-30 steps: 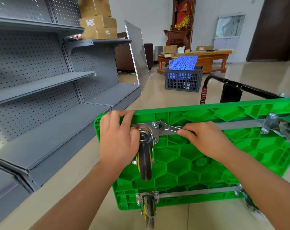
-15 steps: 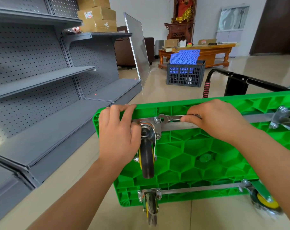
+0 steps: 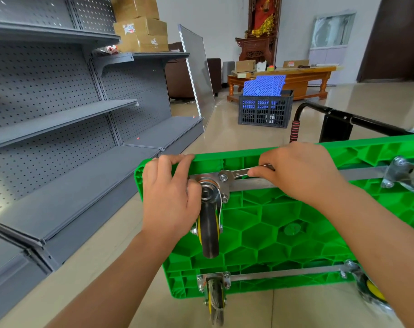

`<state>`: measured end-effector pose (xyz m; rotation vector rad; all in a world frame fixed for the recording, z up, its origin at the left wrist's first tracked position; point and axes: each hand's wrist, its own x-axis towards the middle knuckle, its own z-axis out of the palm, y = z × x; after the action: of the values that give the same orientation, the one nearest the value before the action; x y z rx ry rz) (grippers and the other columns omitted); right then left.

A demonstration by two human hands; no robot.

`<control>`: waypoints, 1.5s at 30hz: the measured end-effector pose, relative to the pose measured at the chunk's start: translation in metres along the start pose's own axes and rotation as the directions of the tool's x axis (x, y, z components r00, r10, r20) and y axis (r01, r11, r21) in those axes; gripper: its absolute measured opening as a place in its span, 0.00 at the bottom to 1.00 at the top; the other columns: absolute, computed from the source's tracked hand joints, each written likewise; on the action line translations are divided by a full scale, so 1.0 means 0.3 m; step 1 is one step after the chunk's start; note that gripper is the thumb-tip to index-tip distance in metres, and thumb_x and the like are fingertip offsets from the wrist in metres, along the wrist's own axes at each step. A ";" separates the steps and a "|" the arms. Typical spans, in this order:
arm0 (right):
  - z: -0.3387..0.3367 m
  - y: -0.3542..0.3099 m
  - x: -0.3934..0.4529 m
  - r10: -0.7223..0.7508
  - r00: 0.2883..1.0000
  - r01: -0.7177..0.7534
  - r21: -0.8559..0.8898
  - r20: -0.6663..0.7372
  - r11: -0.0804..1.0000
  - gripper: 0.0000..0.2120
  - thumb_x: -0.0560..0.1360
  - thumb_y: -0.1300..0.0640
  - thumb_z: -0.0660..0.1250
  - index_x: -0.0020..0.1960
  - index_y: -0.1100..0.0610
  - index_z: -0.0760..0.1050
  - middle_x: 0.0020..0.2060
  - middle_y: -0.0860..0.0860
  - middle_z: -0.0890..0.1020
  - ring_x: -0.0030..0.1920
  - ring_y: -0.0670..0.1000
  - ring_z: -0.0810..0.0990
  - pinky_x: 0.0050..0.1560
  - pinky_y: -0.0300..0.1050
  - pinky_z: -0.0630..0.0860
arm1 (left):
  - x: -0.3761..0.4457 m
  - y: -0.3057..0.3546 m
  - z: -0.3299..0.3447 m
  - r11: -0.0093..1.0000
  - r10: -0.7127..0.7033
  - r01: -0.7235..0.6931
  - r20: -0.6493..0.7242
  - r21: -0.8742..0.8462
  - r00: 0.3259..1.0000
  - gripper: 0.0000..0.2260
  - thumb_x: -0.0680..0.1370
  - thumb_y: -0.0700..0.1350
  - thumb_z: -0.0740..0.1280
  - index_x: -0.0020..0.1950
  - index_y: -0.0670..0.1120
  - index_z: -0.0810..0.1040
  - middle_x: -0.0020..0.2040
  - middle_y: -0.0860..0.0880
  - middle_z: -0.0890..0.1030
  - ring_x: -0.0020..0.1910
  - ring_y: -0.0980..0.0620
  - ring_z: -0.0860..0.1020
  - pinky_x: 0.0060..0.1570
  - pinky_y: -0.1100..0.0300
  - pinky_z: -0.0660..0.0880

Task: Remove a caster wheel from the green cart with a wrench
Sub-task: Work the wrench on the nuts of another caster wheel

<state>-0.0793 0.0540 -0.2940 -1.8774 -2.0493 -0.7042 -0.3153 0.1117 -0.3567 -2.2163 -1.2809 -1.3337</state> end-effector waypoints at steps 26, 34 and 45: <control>0.116 -0.008 -0.108 0.161 0.987 -0.154 0.277 -0.002 0.948 0.25 0.76 0.30 0.54 0.40 0.48 0.78 0.26 0.47 0.72 0.37 0.57 0.80 0.32 0.46 0.66 | -0.001 -0.013 0.016 1.000 0.012 -0.013 -0.040 -0.003 0.999 0.21 0.77 0.44 0.56 0.66 0.43 0.80 0.55 0.42 0.76 0.53 0.39 0.72 0.58 0.45 0.67; 0.116 -0.037 -0.194 0.155 0.981 -0.178 0.233 0.113 0.956 0.16 0.79 0.40 0.59 0.45 0.48 0.78 0.32 0.46 0.80 0.36 0.51 0.78 0.33 0.43 0.69 | 0.000 0.002 -0.007 1.000 -0.004 0.004 0.002 -0.005 1.000 0.21 0.77 0.45 0.56 0.66 0.43 0.79 0.56 0.42 0.76 0.54 0.38 0.72 0.59 0.46 0.68; 0.132 -0.019 -0.180 0.120 0.974 -0.154 0.175 0.193 0.972 0.20 0.79 0.34 0.57 0.42 0.47 0.76 0.30 0.44 0.74 0.37 0.50 0.78 0.36 0.44 0.74 | -0.001 0.006 -0.006 1.000 -0.009 0.009 0.006 -0.001 1.000 0.21 0.77 0.45 0.56 0.66 0.43 0.79 0.56 0.42 0.76 0.53 0.39 0.71 0.59 0.45 0.68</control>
<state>-0.0737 0.0284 -0.3558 -2.0107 -1.9851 -0.3011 -0.3150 0.1095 -0.3557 -2.2198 -1.2936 -1.3324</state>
